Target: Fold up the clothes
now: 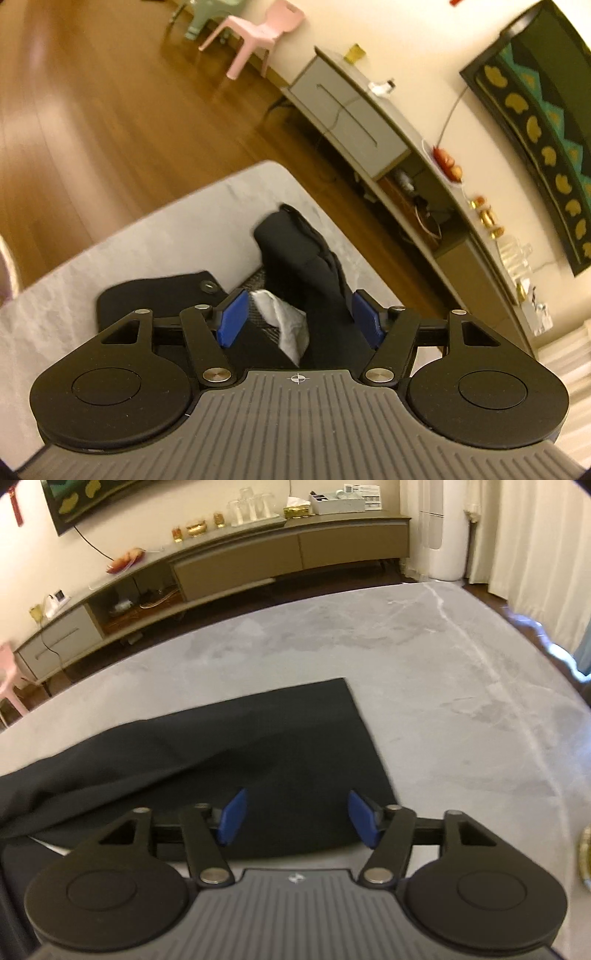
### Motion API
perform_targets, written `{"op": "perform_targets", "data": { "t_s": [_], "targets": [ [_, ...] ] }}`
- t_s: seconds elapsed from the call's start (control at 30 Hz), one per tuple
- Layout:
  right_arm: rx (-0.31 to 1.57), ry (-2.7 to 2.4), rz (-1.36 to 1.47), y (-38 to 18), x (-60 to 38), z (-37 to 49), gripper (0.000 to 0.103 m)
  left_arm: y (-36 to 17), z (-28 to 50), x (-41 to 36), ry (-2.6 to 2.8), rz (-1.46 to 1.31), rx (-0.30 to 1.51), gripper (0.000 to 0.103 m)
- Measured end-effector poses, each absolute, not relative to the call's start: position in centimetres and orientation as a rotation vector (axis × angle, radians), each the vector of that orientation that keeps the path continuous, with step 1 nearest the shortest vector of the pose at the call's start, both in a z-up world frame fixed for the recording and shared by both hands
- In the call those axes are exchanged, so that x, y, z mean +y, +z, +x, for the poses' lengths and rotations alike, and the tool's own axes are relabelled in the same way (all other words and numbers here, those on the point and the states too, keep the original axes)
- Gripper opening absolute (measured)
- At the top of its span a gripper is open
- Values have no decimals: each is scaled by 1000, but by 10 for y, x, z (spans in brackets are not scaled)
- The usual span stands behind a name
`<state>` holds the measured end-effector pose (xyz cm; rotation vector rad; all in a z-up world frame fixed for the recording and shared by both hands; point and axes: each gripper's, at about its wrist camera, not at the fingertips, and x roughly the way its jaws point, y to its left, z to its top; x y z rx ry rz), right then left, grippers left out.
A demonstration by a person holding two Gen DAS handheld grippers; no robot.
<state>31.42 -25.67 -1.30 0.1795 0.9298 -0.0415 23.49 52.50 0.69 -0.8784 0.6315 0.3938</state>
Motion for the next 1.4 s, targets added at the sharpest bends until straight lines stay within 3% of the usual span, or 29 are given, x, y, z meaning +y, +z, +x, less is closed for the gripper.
{"op": "perform_targets", "data": {
  "t_s": [0.03, 0.13, 0.2, 0.3, 0.37, 0.4, 0.47, 0.63, 0.73, 0.83, 1.03, 1.13, 1.2, 1.23, 1.27, 1.4],
  "targets": [
    [922, -46, 122, -15, -249, 316, 62, 8, 242, 521, 371, -874, 649, 57],
    [876, -28, -37, -9, -230, 325, 2, 7, 267, 500, 339, -820, 696, 57],
    [802, -2, -80, 4, -225, 330, 1, 6, 282, 486, 344, -783, 723, 57],
    [468, 44, -160, 58, -227, 300, 1, -2, 293, 480, 377, -750, 758, 49],
    [397, -37, -186, 68, -240, 282, 1, -9, 288, 482, 380, -765, 762, 47],
    [368, -82, -197, 72, -247, 273, 2, -12, 284, 484, 378, -780, 761, 46],
    [454, -97, -139, 69, -252, 265, 22, -12, 268, 488, 353, -806, 746, 47],
    [698, -118, 27, 59, -262, 247, 26, 21, 182, 506, 303, -757, 608, 58],
    [782, -87, 98, 61, -249, 235, 48, 33, 119, 528, 362, -749, 514, 69],
    [774, 130, 52, 71, -162, 218, 51, 14, 77, 548, 424, -820, 500, 70],
    [816, 671, -175, 44, 74, 181, 74, -26, 91, 543, 281, -922, 597, 72],
    [804, 765, -323, 28, 154, 166, 75, -42, 108, 522, 229, -912, 644, 75],
    [827, 741, -352, 19, 173, 172, 75, -51, 116, 512, 244, -899, 659, 58],
    [843, 716, -359, 14, 175, 175, 72, -55, 119, 507, 252, -893, 667, 17],
    [859, 689, -366, 10, 175, 180, 66, -55, 118, 505, 276, -899, 657, 0],
    [928, 588, -377, 0, 142, 183, 45, -10, 66, 490, 413, -979, 518, 0]
  ]
}}
